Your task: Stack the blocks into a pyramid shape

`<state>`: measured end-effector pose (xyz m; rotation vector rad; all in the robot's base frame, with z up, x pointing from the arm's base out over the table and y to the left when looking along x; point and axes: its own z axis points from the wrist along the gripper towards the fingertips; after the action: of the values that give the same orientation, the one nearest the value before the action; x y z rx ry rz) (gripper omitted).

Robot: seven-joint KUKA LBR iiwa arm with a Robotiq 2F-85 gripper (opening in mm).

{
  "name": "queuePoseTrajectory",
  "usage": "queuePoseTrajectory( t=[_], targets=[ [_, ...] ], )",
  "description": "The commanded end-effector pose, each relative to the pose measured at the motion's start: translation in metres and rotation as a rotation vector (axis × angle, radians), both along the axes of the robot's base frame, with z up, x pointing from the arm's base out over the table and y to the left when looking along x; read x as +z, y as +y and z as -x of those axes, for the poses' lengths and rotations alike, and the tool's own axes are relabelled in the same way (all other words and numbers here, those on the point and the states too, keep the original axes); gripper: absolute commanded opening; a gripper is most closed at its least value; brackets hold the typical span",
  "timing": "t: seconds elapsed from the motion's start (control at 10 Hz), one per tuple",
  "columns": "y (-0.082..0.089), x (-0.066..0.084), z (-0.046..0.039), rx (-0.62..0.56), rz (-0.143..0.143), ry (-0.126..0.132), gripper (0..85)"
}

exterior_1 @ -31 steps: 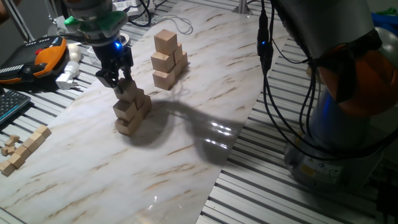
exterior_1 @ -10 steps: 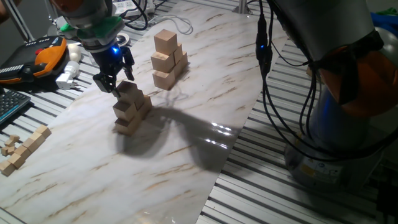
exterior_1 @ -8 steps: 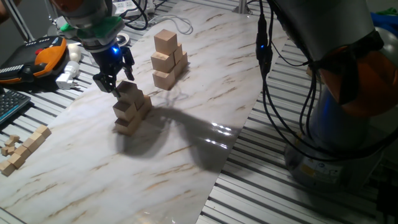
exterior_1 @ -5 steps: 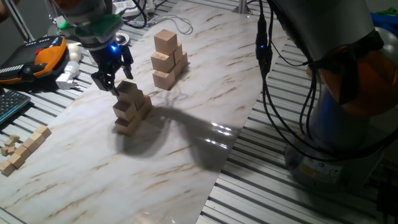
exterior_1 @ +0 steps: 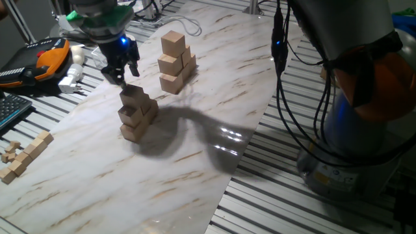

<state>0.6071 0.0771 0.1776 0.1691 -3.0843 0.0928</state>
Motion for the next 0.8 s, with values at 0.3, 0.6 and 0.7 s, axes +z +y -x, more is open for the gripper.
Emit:
queuePoseTrajectory(
  t=[0.3,0.6,0.7],
  targets=[
    [-0.020,0.003,0.0033,0.040,-0.043,-0.001,34.0],
    [-0.018,0.003,0.0018,0.095,-0.058,0.033,0.0],
    [-0.018,0.003,0.0017,0.098,-0.058,0.035,0.0]
  ],
)
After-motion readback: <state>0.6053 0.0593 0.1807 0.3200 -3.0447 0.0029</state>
